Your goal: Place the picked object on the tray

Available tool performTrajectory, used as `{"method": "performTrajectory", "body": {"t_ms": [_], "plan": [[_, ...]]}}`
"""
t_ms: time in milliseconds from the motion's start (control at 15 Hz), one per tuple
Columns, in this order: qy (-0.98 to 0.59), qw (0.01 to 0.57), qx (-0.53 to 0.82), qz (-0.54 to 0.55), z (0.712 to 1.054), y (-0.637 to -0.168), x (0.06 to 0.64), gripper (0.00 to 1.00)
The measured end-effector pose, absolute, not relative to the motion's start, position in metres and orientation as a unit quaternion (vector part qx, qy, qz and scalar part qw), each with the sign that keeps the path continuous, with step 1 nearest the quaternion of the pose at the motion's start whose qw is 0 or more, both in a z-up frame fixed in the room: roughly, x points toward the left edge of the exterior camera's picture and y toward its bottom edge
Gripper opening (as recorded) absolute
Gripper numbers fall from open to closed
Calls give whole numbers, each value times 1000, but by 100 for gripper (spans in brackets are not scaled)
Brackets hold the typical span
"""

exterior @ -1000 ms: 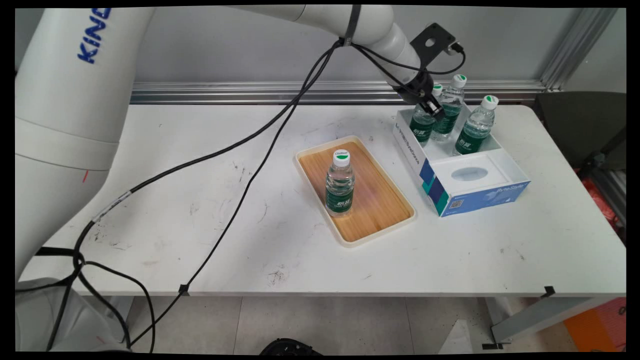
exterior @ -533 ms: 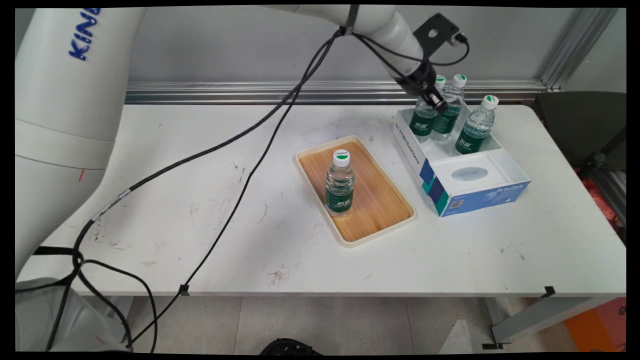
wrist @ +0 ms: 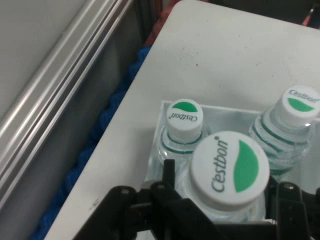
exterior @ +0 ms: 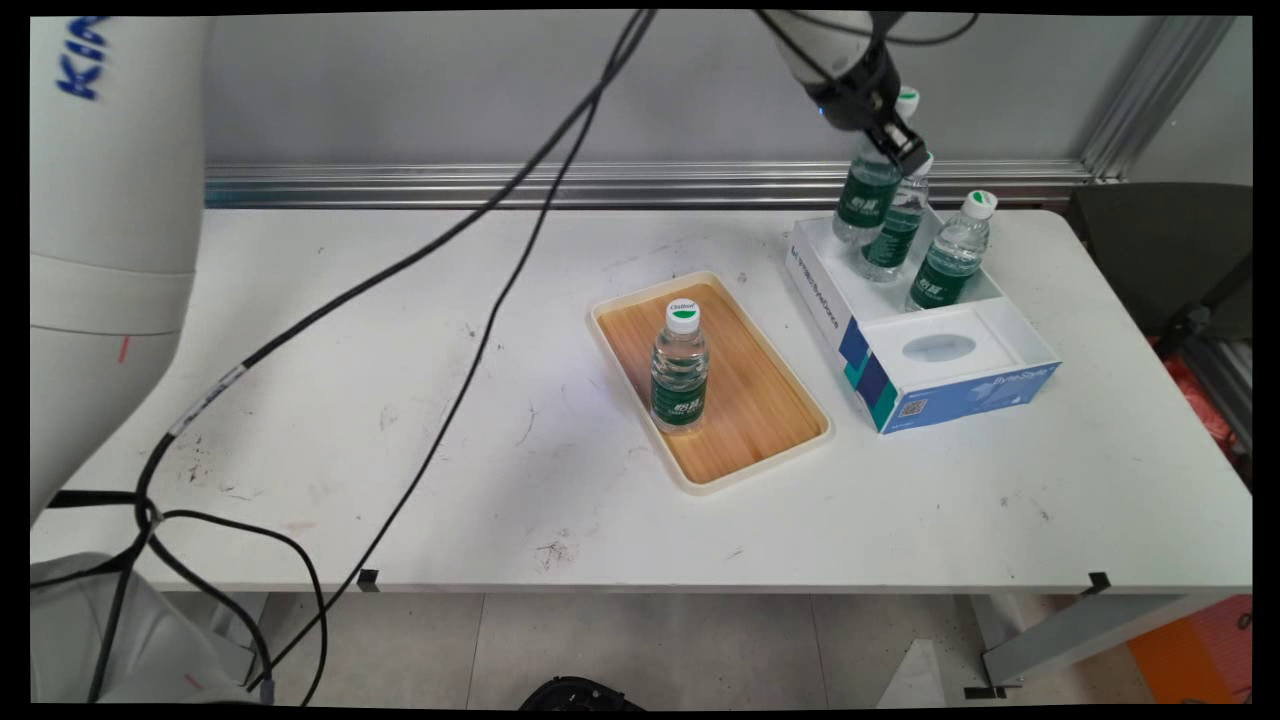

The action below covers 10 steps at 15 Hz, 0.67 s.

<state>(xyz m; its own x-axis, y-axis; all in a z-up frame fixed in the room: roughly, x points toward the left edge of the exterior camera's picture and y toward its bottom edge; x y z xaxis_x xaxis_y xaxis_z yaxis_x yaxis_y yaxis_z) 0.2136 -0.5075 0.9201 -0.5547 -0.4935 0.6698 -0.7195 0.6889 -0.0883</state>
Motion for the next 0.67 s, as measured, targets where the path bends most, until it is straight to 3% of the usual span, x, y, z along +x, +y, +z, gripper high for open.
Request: {"method": "performTrajectory", "body": {"t_ms": [667], "plan": [[-883, 287, 335, 159, 983, -459, 273, 0]]}}
